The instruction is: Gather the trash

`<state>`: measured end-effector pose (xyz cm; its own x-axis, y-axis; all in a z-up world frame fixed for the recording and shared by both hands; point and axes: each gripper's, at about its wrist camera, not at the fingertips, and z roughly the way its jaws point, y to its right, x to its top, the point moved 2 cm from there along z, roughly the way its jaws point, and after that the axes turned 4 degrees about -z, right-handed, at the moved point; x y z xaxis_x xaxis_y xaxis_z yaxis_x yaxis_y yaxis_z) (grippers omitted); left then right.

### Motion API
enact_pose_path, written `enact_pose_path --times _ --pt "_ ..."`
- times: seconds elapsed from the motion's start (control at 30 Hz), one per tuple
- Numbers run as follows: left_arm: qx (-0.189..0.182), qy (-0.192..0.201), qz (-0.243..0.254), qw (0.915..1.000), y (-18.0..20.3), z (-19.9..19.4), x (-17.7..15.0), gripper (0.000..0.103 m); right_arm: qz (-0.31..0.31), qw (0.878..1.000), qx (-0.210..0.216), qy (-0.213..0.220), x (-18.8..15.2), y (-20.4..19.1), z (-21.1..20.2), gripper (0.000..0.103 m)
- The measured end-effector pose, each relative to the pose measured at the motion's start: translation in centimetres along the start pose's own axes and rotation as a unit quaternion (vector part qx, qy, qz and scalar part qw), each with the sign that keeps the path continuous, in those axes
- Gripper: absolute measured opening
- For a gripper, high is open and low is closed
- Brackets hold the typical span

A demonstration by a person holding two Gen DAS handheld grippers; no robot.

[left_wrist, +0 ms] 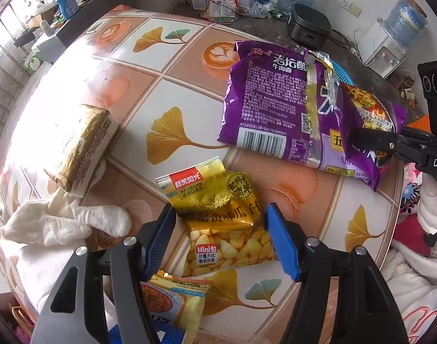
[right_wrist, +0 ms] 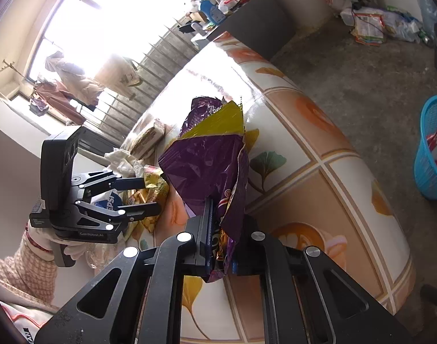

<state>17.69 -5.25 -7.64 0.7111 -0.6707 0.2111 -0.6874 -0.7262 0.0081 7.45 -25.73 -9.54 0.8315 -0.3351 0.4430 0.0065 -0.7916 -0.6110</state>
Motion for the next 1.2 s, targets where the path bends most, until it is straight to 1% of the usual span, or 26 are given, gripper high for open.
enact_pose_path --times 0.13,0.27,0.37,0.43,0.6,0.7,0.77,0.83,0.9,0.97,1.03,1.13,1.2 --pt "0.009 0.006 0.015 0.9998 0.4 -0.4 0.1 0.056 0.000 1.000 0.011 0.016 -0.1 0.1 -1.0 0.005" --pt "0.009 0.019 0.029 0.9994 0.9 -1.0 0.3 0.053 0.010 0.999 0.027 0.035 0.0 0.5 -2.1 0.003" --pt "0.005 0.026 0.020 0.9994 1.0 -1.5 0.5 0.052 0.014 0.998 0.036 0.053 0.2 0.8 -3.2 0.002" --pt "0.000 0.037 0.010 0.9993 1.2 -2.3 1.1 0.051 0.016 0.997 0.041 0.068 0.4 1.1 -4.1 0.002" --pt "-0.019 0.089 0.009 0.9958 3.6 -5.2 4.3 0.051 0.024 0.993 0.042 0.108 1.0 2.4 -6.7 0.002" --pt "-0.044 0.118 0.025 0.9917 6.4 -6.3 6.9 0.052 0.038 0.989 0.025 0.138 1.2 4.0 -8.7 0.002" --pt "-0.072 0.135 0.035 0.9876 8.8 -6.6 9.0 0.052 0.054 0.985 0.005 0.164 1.3 5.5 -10.4 0.002" --pt "-0.107 0.143 0.040 0.9831 11.2 -6.3 11.6 0.052 0.081 0.978 -0.020 0.190 1.4 7.4 -12.1 0.002" --pt "-0.144 0.145 0.043 0.9779 13.9 -5.5 14.5 0.052 0.124 0.968 -0.048 0.213 1.1 9.9 -13.5 0.002" --pt "-0.177 0.140 0.045 0.9732 16.7 -3.9 17.3 0.053 0.180 0.953 -0.069 0.232 0.6 12.7 -14.5 0.002" --pt "-0.205 0.122 0.046 0.9700 20.0 -1.7 20.4 0.053 0.241 0.936 -0.091 0.238 -0.1 15.7 -14.9 0.002" --pt "-0.224 0.094 0.047 0.9689 24.5 2.3 24.5 0.054 0.318 0.909 -0.111 0.246 -1.1 20.1 -14.9 0.002" --pt "-0.226 0.083 0.051 0.9692 27.5 4.8 26.7 0.054 0.356 0.892 -0.122 0.250 -1.5 22.9 -14.5 0.002"
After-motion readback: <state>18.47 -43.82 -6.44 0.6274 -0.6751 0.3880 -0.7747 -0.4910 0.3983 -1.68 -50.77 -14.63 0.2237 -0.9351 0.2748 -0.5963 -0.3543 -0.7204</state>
